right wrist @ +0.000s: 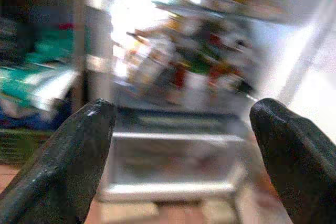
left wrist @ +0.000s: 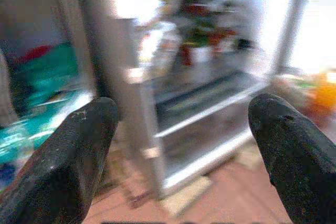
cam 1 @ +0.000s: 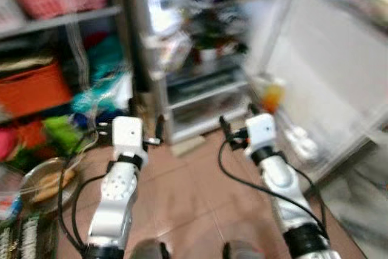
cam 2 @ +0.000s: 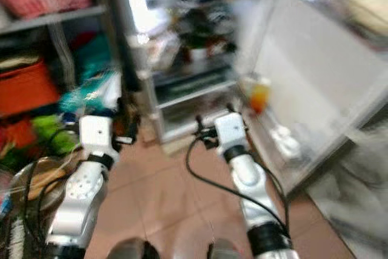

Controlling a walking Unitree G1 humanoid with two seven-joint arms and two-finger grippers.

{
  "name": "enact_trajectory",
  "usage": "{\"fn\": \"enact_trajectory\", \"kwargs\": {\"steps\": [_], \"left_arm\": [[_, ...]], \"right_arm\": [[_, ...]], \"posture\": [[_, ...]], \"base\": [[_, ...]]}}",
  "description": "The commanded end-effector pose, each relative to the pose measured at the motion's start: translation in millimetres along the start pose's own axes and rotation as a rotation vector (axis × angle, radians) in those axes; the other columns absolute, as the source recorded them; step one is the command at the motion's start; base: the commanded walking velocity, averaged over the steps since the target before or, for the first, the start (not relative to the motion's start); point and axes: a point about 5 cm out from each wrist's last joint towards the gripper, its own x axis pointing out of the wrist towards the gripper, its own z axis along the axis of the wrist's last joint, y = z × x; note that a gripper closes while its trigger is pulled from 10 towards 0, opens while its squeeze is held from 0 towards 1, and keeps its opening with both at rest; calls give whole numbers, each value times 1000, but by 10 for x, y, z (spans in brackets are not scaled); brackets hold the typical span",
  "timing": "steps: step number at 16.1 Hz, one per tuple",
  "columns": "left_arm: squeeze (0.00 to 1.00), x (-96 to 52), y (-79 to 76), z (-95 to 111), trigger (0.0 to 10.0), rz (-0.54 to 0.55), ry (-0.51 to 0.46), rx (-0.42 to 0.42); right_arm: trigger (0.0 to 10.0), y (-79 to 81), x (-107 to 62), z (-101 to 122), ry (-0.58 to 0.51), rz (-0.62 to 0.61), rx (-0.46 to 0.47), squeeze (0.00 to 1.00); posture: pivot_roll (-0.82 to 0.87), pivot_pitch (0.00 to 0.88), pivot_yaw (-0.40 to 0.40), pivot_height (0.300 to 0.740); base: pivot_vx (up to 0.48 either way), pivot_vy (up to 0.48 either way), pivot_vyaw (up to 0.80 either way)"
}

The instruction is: Restocking fridge

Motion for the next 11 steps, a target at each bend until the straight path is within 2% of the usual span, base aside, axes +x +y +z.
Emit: {"fn": "enact_trajectory", "kwargs": {"steps": [1, 6, 9, 11], "left_arm": [[0, 4, -28, 31, 10000, -15, -12, 11], [0, 12, -48, 27, 10000, -23, -16, -5], [0, 16, -36, 29, 10000, -9, -19, 2], [0, 13, -35, 30, 10000, -7, -19, 3]], "right_arm": [[10000, -20, -5, 27, -6, -20, 5, 0], [10000, -22, -3, 22, -2, -25, 8, 0], [10000, -53, -7, 33, -15, -37, 1, 0], [10000, -82, -49, 31, -18, -42, -2, 0]], "posture": [[50, 108, 23, 740], [52, 103, 23, 740], [56, 99, 23, 740], [56, 99, 23, 740]], "base": [[307, -244, -800], [391, 0, -800], [0, 0, -681], [0, 0, 0]]}}
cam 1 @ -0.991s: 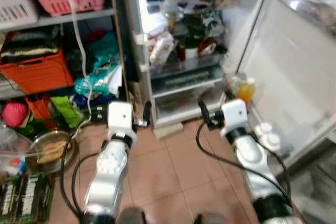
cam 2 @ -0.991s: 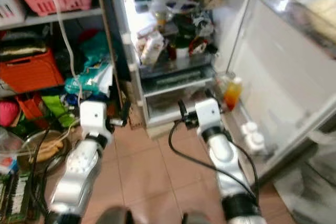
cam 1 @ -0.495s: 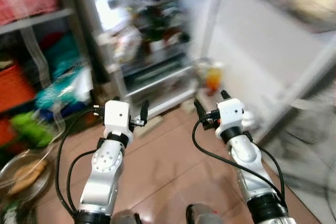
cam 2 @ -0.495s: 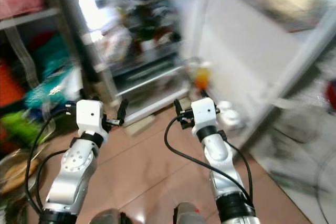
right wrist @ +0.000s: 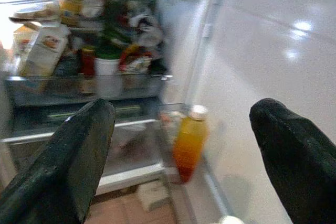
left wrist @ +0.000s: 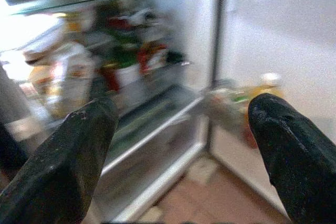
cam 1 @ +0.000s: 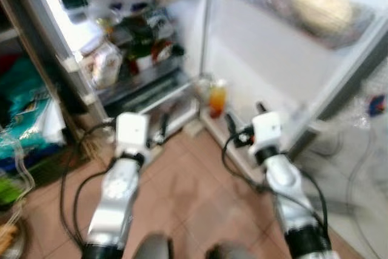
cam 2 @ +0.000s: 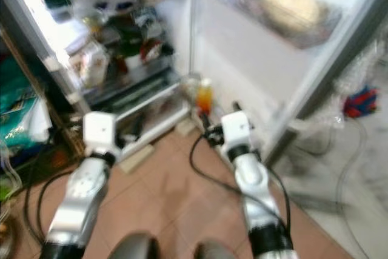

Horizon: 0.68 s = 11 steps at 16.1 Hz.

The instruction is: Restocking fridge

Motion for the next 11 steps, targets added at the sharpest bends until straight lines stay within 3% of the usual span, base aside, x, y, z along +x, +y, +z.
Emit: {"fn": "enact_trajectory", "kwargs": {"steps": [1, 3, 6, 8, 11], "left_arm": [[0, 9, -55, 21, 10000, -10, -9, -2], [0, 9, -59, 19, 10000, -9, -9, -3], [0, 5, -51, 13, 10000, -10, -7, 5], [0, -3, -36, -2, 10000, -6, 0, 13], [0, -5, -50, 3, 10000, -18, 0, 15]], "right_arm": [[10000, -86, -41, 31, -17, -15, -16, 0], [10000, -127, -106, 10, -9, -8, -21, 0], [10000, -281, -356, -64, 37, -47, -91, 0], [10000, -483, -457, -120, 92, -182, -155, 0], [10000, -750, -347, -171, 156, -378, -155, 0]], "posture": [[59, 94, 21, 740], [57, 94, 21, 740], [46, 98, 18, 740], [40, 102, 25, 740], [50, 107, 37, 740]], "base": [[0, 0, 0], [0, 0, 0], [0, 0, 0], [0, 0, 0], [0, 0, 0]]}}
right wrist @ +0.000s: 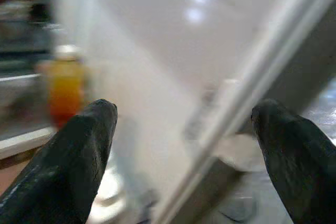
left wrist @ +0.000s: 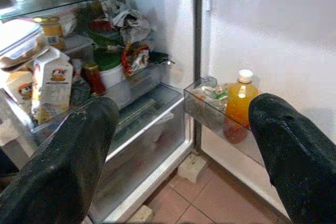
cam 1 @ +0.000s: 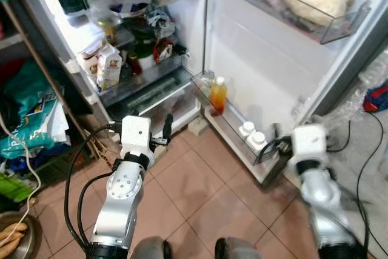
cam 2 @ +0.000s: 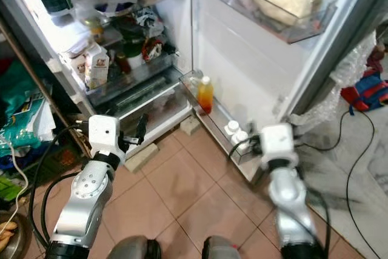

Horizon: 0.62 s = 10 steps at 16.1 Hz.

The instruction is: Restocking fridge

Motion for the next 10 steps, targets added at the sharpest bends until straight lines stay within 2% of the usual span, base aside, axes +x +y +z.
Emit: {"fn": "enact_trajectory", "kwargs": {"steps": [1, 5, 8, 10], "left_arm": [[0, -12, 18, -3, 10000, 6, 8, 16], [0, -79, 75, -8, 10000, 25, 23, 28], [0, -131, 99, -17, 10000, 38, 33, 31], [0, -133, 105, -16, 10000, 37, 34, 34]], "right_arm": [[10000, -34, 80, -42, 39, -52, 9, 0], [10000, -166, 483, 113, 42, -153, -5, 0], [10000, -180, 614, 189, 34, -156, -8, 0], [10000, -87, 651, 214, 28, -93, 24, 0]], "posture": [[56, 109, 39, 740], [101, 130, 35, 740], [117, 141, 34, 740], [118, 142, 39, 740]], "base": [[0, 0, 0], [0, 0, 0], [0, 0, 0], [0, 0, 0]]}}
